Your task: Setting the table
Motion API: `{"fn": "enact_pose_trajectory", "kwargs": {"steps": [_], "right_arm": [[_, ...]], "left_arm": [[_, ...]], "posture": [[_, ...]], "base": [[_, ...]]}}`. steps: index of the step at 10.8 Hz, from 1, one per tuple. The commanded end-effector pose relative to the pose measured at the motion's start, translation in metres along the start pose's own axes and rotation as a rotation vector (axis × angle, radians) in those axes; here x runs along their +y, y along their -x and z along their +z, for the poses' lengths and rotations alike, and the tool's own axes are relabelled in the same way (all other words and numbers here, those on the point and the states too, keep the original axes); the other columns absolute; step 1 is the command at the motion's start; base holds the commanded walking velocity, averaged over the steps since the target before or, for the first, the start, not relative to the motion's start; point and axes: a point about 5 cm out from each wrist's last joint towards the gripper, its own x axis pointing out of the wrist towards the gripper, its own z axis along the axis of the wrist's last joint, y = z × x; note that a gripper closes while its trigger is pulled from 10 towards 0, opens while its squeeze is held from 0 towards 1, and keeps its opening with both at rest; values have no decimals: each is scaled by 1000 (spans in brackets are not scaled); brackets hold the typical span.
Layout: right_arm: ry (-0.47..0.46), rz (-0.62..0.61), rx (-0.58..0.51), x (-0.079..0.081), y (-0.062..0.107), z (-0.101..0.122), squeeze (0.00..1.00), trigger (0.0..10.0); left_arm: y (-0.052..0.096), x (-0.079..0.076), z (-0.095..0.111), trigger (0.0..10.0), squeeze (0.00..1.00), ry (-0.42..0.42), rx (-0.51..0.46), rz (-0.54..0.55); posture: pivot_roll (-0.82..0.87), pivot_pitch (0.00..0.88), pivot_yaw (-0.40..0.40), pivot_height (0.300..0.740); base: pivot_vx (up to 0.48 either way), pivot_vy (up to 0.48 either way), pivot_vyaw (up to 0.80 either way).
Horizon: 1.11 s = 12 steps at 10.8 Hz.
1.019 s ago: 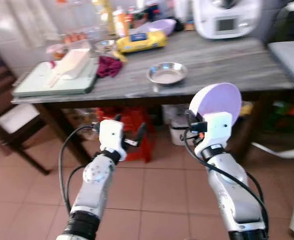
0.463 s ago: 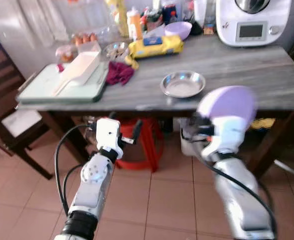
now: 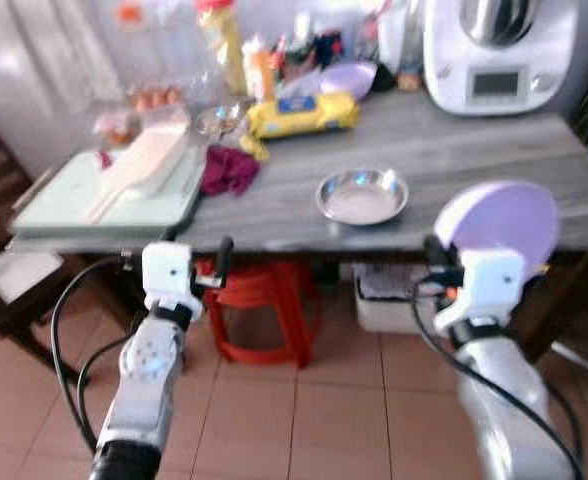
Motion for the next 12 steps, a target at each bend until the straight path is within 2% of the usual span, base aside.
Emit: {"fn": "enact_pose_trajectory", "kwargs": {"steps": [1, 7, 12], "right_arm": [[9, -1, -10, -1, 1, 5, 0, 10000], [7, 18, -16, 4, -4, 8, 0, 10000], [10, 42, -20, 7, -7, 9, 0, 10000]], "left_arm": [[3, -2, 0, 10000, 0, -8, 8, -11], [9, -13, 0, 10000, 0, 13, 25, -59], [9, -14, 1, 10000, 0, 19, 29, -72]], "posture": [[-143, 61, 117, 740], [-140, 66, 122, 740], [-131, 63, 119, 740]], "base": [[326, 0, 0], [336, 0, 0], [356, 0, 0]]}}
